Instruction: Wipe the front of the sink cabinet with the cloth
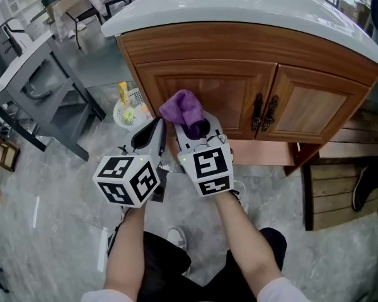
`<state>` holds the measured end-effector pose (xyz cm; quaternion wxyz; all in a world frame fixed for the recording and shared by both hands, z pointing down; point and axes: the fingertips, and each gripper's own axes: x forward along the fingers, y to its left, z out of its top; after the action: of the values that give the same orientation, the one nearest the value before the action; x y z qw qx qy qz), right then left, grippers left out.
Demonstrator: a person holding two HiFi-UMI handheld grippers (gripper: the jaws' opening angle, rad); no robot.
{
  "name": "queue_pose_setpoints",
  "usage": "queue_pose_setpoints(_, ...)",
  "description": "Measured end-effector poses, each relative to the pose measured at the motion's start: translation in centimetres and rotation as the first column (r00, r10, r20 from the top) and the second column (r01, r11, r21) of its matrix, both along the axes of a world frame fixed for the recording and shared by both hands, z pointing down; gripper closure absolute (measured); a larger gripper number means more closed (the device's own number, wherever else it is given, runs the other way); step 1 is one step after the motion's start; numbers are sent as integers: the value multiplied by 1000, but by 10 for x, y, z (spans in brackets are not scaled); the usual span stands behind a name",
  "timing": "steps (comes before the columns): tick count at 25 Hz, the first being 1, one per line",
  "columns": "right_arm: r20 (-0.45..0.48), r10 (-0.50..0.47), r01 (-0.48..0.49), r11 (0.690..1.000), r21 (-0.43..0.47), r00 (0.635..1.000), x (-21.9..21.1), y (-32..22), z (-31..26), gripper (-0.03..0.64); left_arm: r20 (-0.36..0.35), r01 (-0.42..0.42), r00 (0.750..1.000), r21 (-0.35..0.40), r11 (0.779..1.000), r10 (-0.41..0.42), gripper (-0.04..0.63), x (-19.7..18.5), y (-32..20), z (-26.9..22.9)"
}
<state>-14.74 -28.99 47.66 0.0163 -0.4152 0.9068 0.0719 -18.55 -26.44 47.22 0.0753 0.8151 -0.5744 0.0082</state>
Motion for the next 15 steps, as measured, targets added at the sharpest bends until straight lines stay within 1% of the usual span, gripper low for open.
queue_pose_setpoints(6,2,74,-74,997,-5,997,37,-2,-5,538,-10,-49,999,-1,999,49,589,26,-2,0)
queue_pose_setpoints(11,-10,115,-115,993,0,993,65,-1,-9,538,-1,-111,994,0,994,111,589,62,-4,1)
queue_pose_setpoints(15,-24,158,-158,987,-1,987,94,0,-9,538,8,-171,985,10,985,171,589,95,-3,-1)
